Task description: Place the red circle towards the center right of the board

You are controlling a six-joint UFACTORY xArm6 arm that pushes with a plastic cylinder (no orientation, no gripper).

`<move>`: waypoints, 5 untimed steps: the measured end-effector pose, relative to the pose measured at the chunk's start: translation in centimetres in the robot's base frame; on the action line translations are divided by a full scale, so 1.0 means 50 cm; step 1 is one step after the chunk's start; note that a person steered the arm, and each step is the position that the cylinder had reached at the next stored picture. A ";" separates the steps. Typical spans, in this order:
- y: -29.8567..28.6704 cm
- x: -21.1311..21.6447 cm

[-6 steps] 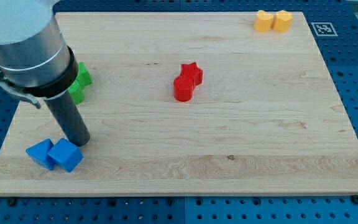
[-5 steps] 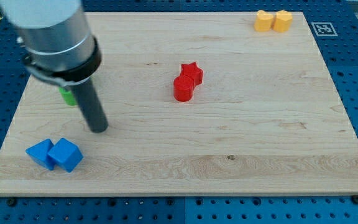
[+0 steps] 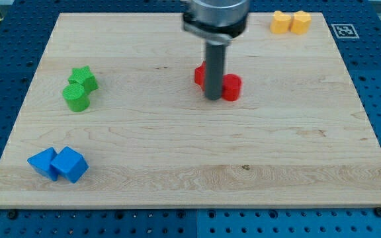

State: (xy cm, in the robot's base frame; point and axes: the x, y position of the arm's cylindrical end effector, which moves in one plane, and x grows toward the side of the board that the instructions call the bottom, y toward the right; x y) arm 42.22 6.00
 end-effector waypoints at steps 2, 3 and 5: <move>0.091 -0.032; 0.174 -0.099; 0.268 -0.076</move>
